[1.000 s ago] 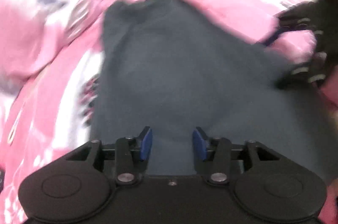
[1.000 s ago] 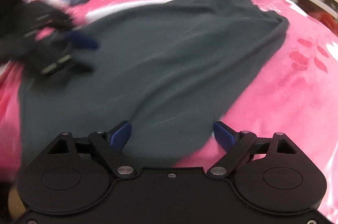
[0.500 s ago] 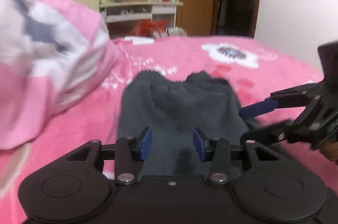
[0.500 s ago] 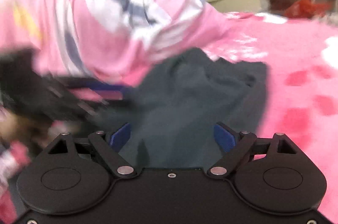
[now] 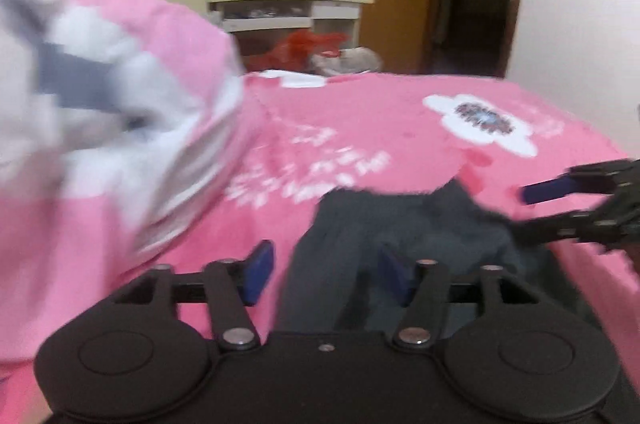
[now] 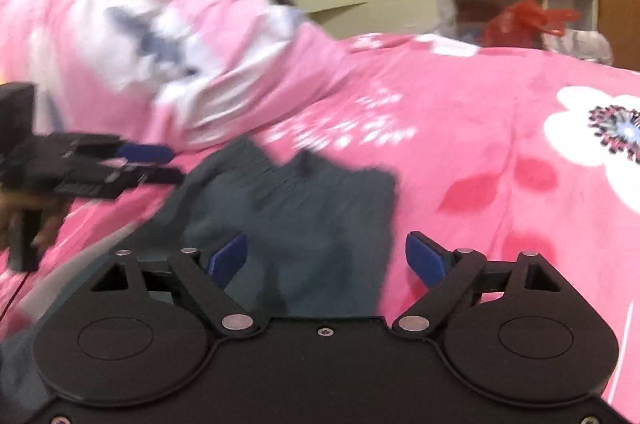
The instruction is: Fold clothes
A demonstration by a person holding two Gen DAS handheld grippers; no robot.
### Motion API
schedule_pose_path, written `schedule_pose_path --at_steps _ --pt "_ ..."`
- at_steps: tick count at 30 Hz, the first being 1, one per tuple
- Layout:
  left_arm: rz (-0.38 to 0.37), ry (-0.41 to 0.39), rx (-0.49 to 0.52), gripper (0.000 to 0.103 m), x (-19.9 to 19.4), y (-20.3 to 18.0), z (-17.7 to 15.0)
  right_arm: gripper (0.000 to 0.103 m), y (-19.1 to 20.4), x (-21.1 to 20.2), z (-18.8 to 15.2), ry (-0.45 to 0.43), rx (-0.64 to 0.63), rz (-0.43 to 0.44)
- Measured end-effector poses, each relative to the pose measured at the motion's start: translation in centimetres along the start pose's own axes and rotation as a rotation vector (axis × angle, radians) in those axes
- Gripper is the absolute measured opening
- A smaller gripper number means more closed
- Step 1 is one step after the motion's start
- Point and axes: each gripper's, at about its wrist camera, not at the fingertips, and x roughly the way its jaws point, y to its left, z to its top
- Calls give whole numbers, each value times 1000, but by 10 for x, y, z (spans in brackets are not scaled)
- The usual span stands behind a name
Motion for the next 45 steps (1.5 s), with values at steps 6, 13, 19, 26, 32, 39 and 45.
schedule_pose_path --at_steps 6,13,19,26,32,39,45 --pt "-162 22 -103 6 28 7 0 81 -39 44 7 65 209 48" --pt "-467 29 158 6 -26 -78 -8 82 -52 20 -6 36 214 68" --pt "-588 -15 167 6 -10 -88 -4 82 -63 11 -8 40 225 42" --pt "-344 55 -26 8 48 -1 9 82 -54 6 3 -19 179 -24" --pt "-219 63 153 36 36 -17 14 84 -24 31 31 -22 33 34" --pt "-153 180 -95 34 59 3 66 83 -8 53 10 77 -26 23" --pt "-76 525 97 18 129 -37 84 83 -4 49 -4 51 -35 21"
